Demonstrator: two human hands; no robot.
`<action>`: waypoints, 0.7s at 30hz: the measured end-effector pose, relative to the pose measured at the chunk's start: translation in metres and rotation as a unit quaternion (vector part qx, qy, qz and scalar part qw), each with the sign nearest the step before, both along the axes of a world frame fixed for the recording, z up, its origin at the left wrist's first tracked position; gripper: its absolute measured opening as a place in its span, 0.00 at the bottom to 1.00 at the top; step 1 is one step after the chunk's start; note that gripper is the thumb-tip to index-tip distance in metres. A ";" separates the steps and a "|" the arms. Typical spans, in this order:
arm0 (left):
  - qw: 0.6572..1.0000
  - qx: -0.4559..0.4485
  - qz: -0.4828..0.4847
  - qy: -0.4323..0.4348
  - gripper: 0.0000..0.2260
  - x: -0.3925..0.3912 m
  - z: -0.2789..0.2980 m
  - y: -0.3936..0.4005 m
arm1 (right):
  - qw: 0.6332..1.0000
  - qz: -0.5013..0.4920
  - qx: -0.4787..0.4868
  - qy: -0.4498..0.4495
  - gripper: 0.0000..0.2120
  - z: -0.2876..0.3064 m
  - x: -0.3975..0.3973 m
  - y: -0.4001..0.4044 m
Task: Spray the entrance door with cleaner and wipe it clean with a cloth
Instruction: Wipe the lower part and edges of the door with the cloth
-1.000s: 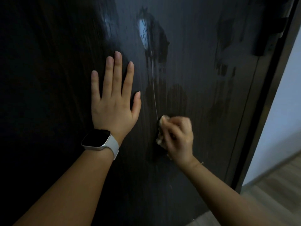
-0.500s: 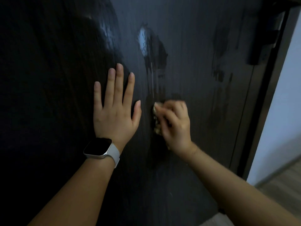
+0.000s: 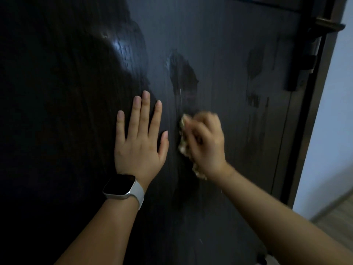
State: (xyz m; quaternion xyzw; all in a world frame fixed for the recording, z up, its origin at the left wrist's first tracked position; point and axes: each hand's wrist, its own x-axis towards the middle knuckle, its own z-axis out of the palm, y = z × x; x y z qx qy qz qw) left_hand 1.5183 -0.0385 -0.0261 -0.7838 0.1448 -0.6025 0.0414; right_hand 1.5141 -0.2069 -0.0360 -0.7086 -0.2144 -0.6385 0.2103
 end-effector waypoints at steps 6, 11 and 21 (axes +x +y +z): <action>1.000 0.001 -0.001 -0.001 0.28 0.001 0.000 0.000 | 0.991 0.020 -0.101 0.088 0.04 -0.049 -0.011 -0.016; 1.000 -0.002 0.005 0.000 0.28 0.000 0.000 0.001 | 0.999 -0.012 -0.012 -0.031 0.05 0.086 0.002 -0.001; 1.000 0.001 0.007 -0.007 0.28 0.002 0.000 0.001 | 0.980 0.018 -0.177 0.093 0.08 -0.026 -0.016 -0.019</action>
